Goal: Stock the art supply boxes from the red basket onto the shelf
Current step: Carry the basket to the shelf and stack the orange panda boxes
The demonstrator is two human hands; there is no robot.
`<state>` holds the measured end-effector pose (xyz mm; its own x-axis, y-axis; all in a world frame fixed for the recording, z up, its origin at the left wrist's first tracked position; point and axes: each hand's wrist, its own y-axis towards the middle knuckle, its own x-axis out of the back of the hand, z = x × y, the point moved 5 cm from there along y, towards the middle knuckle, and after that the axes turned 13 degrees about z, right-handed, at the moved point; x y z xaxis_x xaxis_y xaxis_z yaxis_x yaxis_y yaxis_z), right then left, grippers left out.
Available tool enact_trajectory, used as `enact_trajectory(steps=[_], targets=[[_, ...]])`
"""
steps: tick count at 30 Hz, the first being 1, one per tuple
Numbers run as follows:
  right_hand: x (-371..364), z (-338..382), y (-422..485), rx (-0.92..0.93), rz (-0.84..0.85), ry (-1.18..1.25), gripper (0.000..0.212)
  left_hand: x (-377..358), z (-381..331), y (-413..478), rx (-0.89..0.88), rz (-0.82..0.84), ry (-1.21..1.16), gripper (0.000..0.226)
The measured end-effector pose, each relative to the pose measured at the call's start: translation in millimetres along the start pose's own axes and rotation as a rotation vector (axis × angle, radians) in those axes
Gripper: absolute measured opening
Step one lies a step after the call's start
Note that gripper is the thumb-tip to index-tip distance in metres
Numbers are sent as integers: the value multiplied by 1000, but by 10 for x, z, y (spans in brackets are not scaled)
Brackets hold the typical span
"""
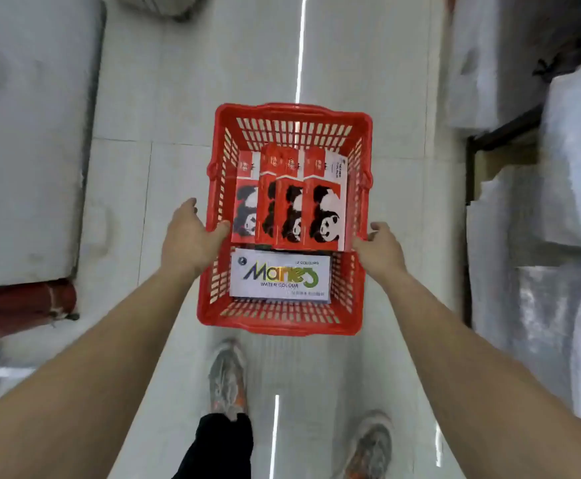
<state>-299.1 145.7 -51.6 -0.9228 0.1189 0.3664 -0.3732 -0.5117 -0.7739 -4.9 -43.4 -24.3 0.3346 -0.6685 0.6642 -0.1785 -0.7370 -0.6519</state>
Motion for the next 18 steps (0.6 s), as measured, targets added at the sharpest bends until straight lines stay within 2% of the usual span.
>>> enact_trajectory(steps=[3, 6, 9, 13, 18], targets=[[-184, -103, 453, 41, -83, 32, 38, -215, 254, 481, 41, 24, -110, 84], [-227, -229, 677, 82, -213, 17, 20, -420, 373, 727, -15, 93, -150, 53], [-205, -296, 734, 144, -224, -19, 16, -482, 367, 789, -114, 121, -231, 32], [-212, -235, 528, 150, -214, -62, 21, -402, 314, 590, -99, 110, -238, 21], [-57, -37, -284, 153, -214, -39, 8, 5, 188, -126, -137, 71, -258, 12]])
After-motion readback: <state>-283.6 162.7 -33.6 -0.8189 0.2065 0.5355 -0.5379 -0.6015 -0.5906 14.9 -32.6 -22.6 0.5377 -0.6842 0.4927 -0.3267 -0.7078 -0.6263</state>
